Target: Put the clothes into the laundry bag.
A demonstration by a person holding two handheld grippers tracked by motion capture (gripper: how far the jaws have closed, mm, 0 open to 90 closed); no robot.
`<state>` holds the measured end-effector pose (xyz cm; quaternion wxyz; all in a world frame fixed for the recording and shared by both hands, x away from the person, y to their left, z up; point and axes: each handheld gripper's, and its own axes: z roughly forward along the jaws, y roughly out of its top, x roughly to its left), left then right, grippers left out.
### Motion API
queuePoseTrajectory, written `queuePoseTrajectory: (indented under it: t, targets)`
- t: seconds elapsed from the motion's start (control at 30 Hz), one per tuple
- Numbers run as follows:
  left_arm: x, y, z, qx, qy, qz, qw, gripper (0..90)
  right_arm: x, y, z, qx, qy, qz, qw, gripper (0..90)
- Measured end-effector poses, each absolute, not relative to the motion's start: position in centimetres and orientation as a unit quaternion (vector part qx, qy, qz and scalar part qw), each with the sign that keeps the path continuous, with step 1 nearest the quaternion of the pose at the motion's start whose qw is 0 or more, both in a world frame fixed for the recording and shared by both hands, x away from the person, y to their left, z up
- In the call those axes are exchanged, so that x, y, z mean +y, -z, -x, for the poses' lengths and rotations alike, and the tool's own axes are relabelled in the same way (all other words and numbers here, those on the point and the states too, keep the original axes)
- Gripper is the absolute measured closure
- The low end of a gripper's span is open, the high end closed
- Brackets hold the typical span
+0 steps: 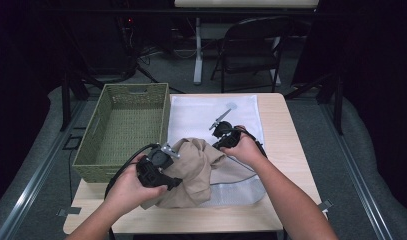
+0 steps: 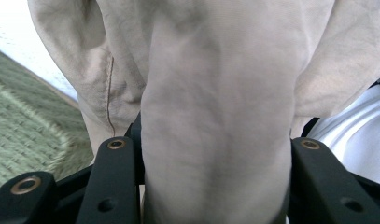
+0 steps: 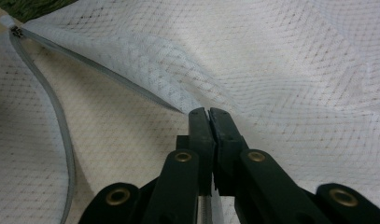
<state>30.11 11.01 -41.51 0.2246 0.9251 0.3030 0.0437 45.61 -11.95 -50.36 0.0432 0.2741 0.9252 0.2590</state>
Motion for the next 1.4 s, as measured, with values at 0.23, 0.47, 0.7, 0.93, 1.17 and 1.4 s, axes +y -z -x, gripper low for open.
queuePoseTrajectory:
  t: [0.23, 0.47, 0.7, 0.93, 1.17, 1.4]
  targets:
    - [10.4, 42.5, -29.7, 0.297, -0.035, -0.928, 0.222, 54.3, -12.1, 50.2, -45.7, 0.923, -0.265, -0.274, 0.05, 88.5]
    - [9.9, 43.5, -29.5, 0.294, -0.031, -0.93, 0.22, 54.4, -12.1, 49.8, -45.5, 0.921, -0.272, -0.272, 0.055, 88.5]
    - [9.1, 44.7, -29.4, 0.29, -0.026, -0.932, 0.214, 54.4, -12.4, 49.6, -45.5, 0.918, -0.278, -0.276, 0.06, 88.5]
    - [8.2, 45.9, -29.4, 0.285, -0.025, -0.936, 0.206, 54.5, -12.4, 49.4, -45.4, 0.917, -0.279, -0.277, 0.062, 88.5]
    - [7.6, 46.9, -29.7, 0.285, -0.013, -0.937, 0.202, 54.6, -12.3, 49.2, -45.3, 0.919, -0.278, -0.273, 0.064, 88.5]
    - [7.3, 47.6, -30.0, 0.285, -0.003, -0.938, 0.196, 54.7, -12.3, 48.8, -44.9, 0.92, -0.279, -0.267, 0.07, 88.5]
